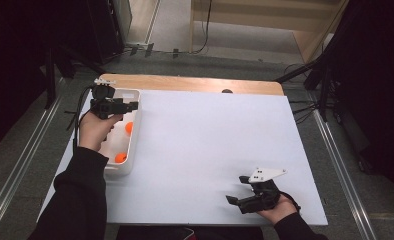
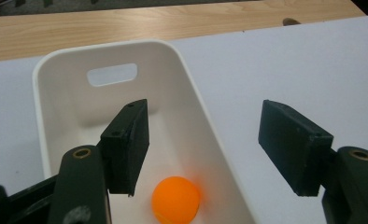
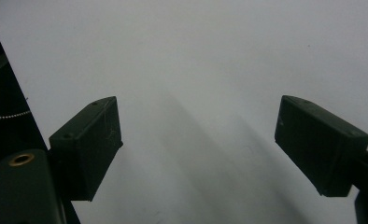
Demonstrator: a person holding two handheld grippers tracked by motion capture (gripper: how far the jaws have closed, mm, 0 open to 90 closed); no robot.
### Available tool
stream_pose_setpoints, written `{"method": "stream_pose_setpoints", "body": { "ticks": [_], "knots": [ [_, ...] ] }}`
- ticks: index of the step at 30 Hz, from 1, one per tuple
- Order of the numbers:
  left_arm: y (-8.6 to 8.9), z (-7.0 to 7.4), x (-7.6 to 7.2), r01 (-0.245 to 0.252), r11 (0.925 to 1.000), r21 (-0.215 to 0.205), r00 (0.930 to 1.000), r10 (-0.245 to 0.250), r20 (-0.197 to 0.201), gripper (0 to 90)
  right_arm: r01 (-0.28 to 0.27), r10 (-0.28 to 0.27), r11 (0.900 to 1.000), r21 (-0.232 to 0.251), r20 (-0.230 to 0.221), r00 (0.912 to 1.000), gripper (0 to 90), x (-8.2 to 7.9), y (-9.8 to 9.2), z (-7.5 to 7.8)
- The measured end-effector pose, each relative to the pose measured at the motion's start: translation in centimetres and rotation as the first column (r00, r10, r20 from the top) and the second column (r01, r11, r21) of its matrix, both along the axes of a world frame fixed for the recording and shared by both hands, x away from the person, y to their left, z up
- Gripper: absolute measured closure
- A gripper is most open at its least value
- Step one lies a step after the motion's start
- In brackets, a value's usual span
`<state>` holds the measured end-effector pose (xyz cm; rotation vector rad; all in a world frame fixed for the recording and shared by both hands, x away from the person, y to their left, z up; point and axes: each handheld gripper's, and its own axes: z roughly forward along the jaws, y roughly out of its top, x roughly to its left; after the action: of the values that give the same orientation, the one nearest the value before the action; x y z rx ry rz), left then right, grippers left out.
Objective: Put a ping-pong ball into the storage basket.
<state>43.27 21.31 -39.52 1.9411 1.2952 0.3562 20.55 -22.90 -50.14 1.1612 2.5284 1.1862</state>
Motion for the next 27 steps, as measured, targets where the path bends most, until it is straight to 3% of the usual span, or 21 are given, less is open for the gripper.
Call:
{"method": "stream_pose_setpoints", "body": {
  "ticks": [8, 12, 16, 23, 27],
  "knots": [
    [-0.7, 0.4, -0.3, 0.057, 0.9972, -0.049, 0.9984, -0.057, 0.002, 30.8, 0.0, 0.0, 1.0, 0.0, -0.001, 1.0, 13.4, 0.0, 0.0, 0.0],
    [-1.1, 0.4, -0.5, 0.11, 0.9908, -0.078, 0.9937, -0.111, -0.009, 30.8, -0.001, 0.001, 1.0, 0.0, 0.0, 1.0, 13.4, 0.0, -0.1, 0.0],
    [-1.8, 0.4, -0.8, 0.135, 0.9888, -0.065, 0.9909, -0.135, 0.005, 30.8, -0.001, 0.001, 1.0, 0.0, 0.0, 1.0, 13.4, 0.0, -0.1, 0.0],
    [-2.6, 0.7, -1.4, 0.187, 0.9797, -0.072, 0.9823, -0.187, 0.014, 30.7, -0.003, 0.003, 1.0, -0.001, -0.002, 1.0, 13.4, -0.1, -0.1, 0.0],
    [-3.1, 0.9, -1.8, 0.233, 0.9674, -0.099, 0.9724, -0.233, 0.011, 30.7, -0.004, 0.004, 1.0, 0.001, -0.002, 1.0, 13.4, -0.1, -0.1, 0.0]
  ]
}}
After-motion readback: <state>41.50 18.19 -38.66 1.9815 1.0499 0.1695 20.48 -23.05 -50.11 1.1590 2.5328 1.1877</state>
